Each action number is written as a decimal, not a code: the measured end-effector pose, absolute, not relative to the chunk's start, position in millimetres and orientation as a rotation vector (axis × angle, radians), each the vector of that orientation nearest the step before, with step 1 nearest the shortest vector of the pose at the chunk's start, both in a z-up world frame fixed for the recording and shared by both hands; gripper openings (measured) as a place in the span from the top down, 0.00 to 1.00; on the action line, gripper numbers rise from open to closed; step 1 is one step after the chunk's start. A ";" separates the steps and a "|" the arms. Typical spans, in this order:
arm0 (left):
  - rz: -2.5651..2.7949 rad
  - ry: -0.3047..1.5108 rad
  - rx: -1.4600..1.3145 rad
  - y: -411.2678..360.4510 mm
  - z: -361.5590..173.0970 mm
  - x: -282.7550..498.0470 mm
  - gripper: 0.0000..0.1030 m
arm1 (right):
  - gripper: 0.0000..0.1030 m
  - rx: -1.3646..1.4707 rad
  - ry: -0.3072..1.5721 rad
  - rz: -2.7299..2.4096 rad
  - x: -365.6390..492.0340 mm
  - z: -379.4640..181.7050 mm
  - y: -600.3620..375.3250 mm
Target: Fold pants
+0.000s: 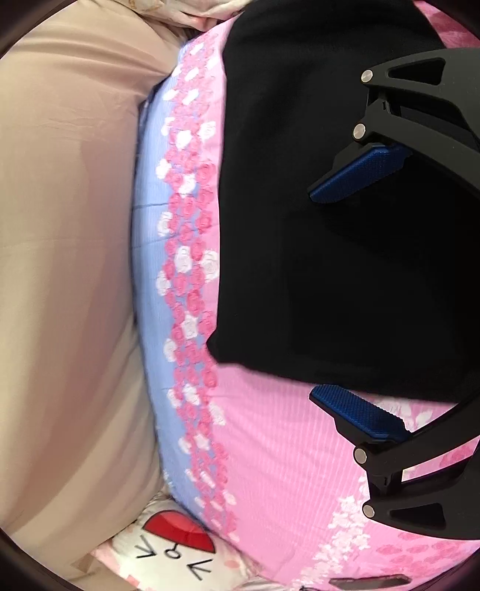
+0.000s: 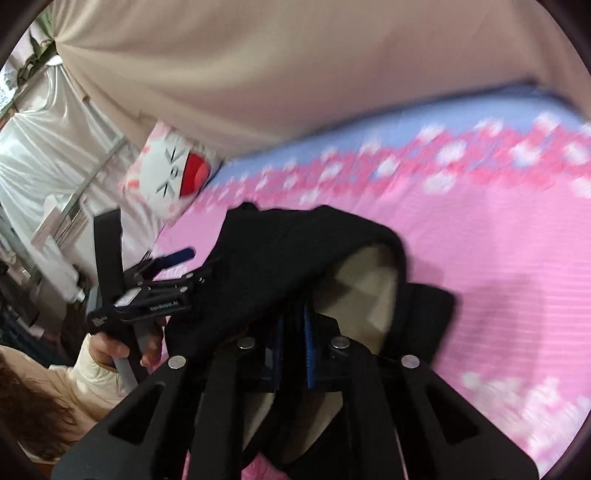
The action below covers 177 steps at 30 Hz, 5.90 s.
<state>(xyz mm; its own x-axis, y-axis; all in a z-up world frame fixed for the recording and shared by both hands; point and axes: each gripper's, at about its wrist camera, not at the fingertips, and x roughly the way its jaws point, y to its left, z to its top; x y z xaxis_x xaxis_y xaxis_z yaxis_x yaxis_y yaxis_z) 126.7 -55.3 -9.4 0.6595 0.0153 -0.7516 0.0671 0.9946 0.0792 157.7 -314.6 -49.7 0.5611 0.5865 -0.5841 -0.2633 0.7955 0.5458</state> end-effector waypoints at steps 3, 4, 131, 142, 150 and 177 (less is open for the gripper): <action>-0.009 0.881 0.159 -60.9 -28.6 133.2 0.05 | 0.92 0.488 0.929 0.343 158.7 -96.4 -343.5; -0.009 0.904 0.158 -61.4 -36.8 136.2 0.05 | 0.92 0.572 0.908 0.365 156.7 -102.1 -350.9; -0.130 0.886 0.206 -6.3 -7.3 2.9 0.11 | 0.26 0.415 0.805 0.065 -9.6 -22.6 -280.5; -0.345 1.094 -0.444 70.5 -32.5 74.5 0.11 | 0.07 0.886 0.860 0.233 33.5 -83.9 -329.5; -0.453 1.190 -0.363 16.4 -48.0 99.3 0.12 | 0.30 0.810 0.887 0.247 57.4 -84.3 -293.4; -0.386 1.211 -0.236 24.0 -60.0 76.1 0.12 | 0.25 0.861 0.959 0.335 31.9 -84.5 -289.1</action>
<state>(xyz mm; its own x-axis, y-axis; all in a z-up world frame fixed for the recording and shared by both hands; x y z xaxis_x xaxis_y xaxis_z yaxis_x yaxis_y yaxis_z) 76.1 24.0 -60.0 0.2990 -0.4111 -0.8611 0.1634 0.9112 -0.3783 31.9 -289.1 -84.5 0.5560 0.6000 -0.5751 0.1108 0.6323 0.7668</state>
